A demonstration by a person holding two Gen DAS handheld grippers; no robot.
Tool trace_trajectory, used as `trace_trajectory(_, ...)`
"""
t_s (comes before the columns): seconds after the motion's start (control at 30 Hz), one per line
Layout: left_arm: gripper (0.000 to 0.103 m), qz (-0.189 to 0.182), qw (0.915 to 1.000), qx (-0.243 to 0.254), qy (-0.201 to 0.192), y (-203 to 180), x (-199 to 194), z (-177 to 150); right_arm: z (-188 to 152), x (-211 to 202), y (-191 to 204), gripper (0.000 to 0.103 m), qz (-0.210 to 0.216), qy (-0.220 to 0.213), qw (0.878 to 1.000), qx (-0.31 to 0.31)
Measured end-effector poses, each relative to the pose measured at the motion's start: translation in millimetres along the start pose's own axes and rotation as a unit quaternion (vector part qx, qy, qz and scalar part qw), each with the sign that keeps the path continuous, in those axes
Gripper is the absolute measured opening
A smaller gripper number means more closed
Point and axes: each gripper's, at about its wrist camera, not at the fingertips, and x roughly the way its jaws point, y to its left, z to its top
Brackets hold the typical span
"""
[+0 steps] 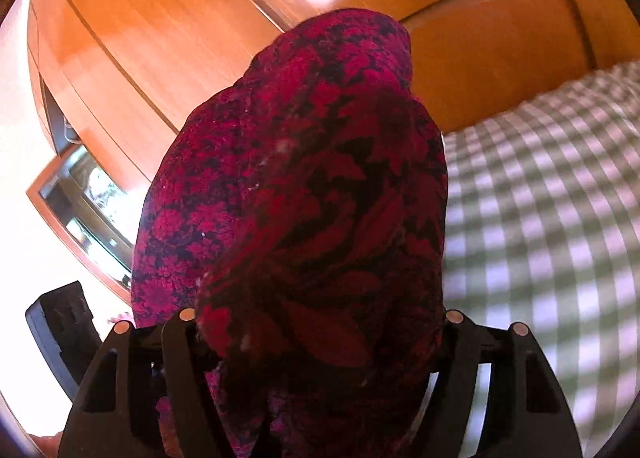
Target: Fold small clothes
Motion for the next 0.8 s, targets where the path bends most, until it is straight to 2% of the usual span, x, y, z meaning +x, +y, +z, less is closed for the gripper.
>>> trace_trajectory(0.2, 0.075, 0.005, 0.9984, -0.053, 0.017, 39.5, 43.1, 14.6, 17.7, 42.9, 9.0, 0.069, -0.034, -0.011, 0.998, -0.046)
trace_trajectory(0.3, 0.081, 0.011, 0.9973, -0.067, 0.028, 54.4, 61.5, 16.8, 25.8, 61.7, 9.2, 0.073, -0.056, -0.009, 0.997, -0.059)
trace_trajectory(0.37, 0.087, 0.010, 0.9956, -0.085, 0.037, 63.5, 71.2, 16.4, 24.8, 66.7, 6.9, 0.076, -0.057, -0.001, 0.997, -0.046)
trace_trajectory(0.47, 0.092, 0.011, 0.9955, -0.089, 0.031, 69.7, 72.8, 14.6, 24.8, 66.7, -0.5, 0.083, -0.043, -0.001, 0.999, -0.021)
trace_trajectory(0.57, 0.100, 0.041, 0.9963, -0.074, 0.015, 63.1, 64.1, 12.6, 22.9, 61.2, 0.6, 0.087, -0.054, -0.015, 0.998, -0.030)
trace_trajectory(0.6, 0.100, 0.048, 0.9962, -0.072, 0.008, 59.8, 58.7, 10.5, 27.1, 53.9, -1.9, 0.091, -0.061, -0.024, 0.997, -0.035)
trace_trajectory(0.73, 0.100, 0.071, 0.9954, -0.064, -0.006, 50.1, 42.5, 6.4, 23.4, 47.5, 5.5, 0.095, -0.102, -0.043, 0.992, -0.054)
trace_trajectory(0.8, 0.100, 0.081, 0.9951, -0.057, -0.008, 46.7, 38.8, 3.6, 25.1, 42.6, 8.2, 0.095, -0.147, -0.047, 0.985, -0.074)
